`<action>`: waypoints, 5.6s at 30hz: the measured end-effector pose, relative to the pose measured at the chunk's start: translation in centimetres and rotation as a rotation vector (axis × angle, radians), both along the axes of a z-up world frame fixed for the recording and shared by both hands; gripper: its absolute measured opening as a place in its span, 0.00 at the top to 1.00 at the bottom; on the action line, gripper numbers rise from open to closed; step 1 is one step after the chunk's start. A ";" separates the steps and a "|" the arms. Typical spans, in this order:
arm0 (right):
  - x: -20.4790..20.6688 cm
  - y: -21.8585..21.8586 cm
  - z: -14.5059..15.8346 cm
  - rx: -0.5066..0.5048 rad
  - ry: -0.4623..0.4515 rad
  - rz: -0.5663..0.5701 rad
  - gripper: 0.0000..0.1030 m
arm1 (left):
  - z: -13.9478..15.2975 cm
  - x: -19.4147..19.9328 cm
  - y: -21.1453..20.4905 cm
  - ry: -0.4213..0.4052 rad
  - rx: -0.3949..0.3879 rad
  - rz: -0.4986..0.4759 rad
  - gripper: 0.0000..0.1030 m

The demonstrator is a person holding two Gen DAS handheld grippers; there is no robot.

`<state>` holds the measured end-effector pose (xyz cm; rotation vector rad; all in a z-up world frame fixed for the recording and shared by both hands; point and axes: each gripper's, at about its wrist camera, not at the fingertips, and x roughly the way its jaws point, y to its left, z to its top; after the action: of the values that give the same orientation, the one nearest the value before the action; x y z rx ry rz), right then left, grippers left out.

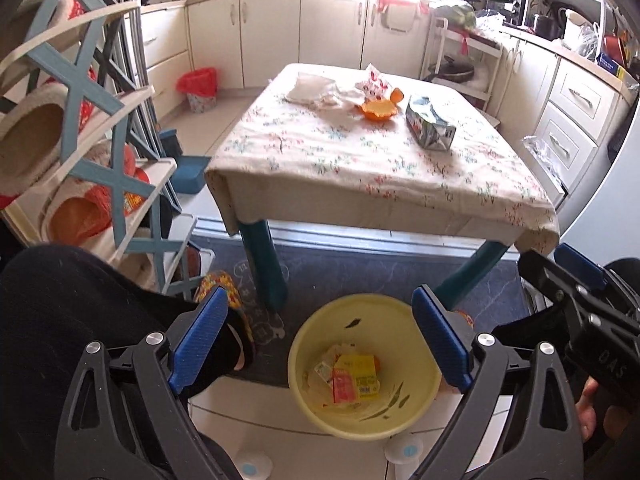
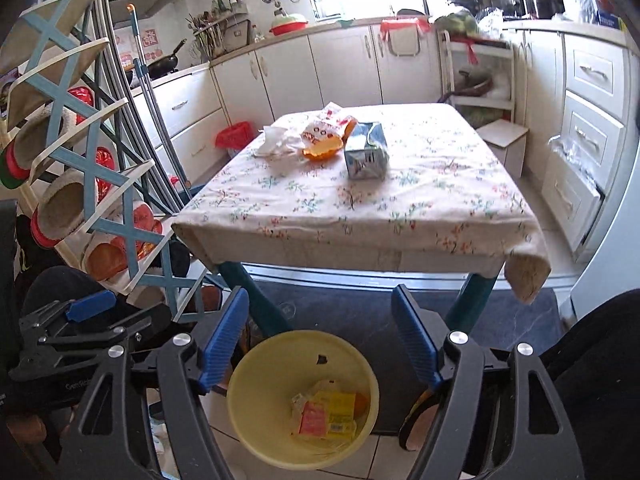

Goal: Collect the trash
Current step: 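Open both grippers over the yellow basin to drop the bottle and wrapper, then move both open grippers back to the table toward the tissue and carton, then grasp the white tissue with the left gripper while the right gripper grasps the blue juice carton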

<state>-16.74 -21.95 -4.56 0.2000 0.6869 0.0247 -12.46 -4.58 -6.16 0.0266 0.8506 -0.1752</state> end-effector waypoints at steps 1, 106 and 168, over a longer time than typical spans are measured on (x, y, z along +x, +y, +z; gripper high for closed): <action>0.1 -0.1 0.2 -0.002 -0.005 0.001 0.28 | 0.3 0.4 0.0 -0.007 -0.002 0.001 0.13; 20.8 -7.6 -0.3 0.139 0.155 -0.046 0.21 | -5.5 37.1 -6.7 0.128 0.099 -0.094 0.07; 25.1 -6.8 -3.1 0.113 0.230 -0.044 0.40 | 2.2 29.0 -2.9 0.061 -0.218 -0.244 0.93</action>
<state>8.37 -28.73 -7.69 0.3297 0.9106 -0.0014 16.53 -7.47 -3.97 -0.0801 0.8843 -0.4993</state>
